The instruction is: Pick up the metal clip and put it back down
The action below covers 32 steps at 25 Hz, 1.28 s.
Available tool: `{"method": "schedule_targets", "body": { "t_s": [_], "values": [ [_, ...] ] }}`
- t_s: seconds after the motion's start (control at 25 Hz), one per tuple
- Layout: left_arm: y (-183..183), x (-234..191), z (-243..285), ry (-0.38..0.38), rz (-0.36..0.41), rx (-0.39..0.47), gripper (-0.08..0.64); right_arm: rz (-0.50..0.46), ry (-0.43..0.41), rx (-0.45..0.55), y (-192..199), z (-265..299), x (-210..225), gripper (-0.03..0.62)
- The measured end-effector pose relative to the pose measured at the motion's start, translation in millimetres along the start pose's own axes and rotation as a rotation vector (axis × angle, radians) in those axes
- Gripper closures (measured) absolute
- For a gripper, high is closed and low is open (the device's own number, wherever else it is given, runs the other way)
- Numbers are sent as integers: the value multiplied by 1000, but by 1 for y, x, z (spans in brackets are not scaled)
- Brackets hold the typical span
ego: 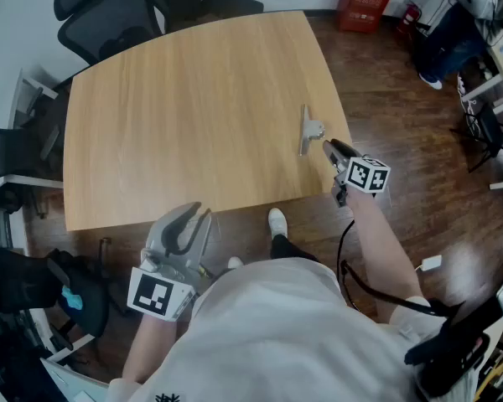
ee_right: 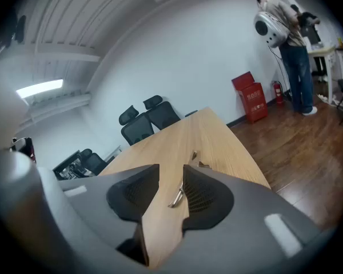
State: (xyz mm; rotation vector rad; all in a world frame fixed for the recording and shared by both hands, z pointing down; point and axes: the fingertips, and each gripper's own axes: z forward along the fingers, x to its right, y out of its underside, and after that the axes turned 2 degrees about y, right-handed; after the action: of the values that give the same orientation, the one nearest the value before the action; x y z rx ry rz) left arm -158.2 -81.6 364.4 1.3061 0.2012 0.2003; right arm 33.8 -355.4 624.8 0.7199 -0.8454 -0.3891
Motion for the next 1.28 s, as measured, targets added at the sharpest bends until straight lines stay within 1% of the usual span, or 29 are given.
{"method": "schedule_targets", "body": {
  "t_s": [0.12,0.2,0.4,0.48,0.52,0.56,0.68,0.8,0.92,1.04,1.28],
  "values": [
    [-5,2,23,-16,0,-13,495,73,-4,2,-11,25,29,474],
    [-6,1,33,-33,-3,-25,495,116,-7,-10,-13,38,40,474],
    [-1,-3,38,-83,-26,-56,495,199,-36,-29,-5,60,44,478],
    [0,-5,37,-98,-30,-63,495,219,-36,-22,-7,64,44,495],
    [1,-7,36,-105,-30,-65,495,222,-32,-26,-7,66,45,515],
    [2,-8,34,-112,-25,-67,495,220,-27,-32,-6,68,45,536],
    [2,-12,29,-133,-14,-64,495,215,-18,-46,-6,70,47,547],
    [1,-17,21,-147,-8,-50,495,217,-16,-25,-13,68,46,570],
    [4,-24,8,-150,15,-33,495,149,-10,3,-26,64,36,583],
    [2,-25,-2,-148,6,-16,495,81,-2,14,-36,55,26,584],
    [3,-33,-29,-120,41,38,495,13,10,92,-59,20,2,584]
  ]
}}
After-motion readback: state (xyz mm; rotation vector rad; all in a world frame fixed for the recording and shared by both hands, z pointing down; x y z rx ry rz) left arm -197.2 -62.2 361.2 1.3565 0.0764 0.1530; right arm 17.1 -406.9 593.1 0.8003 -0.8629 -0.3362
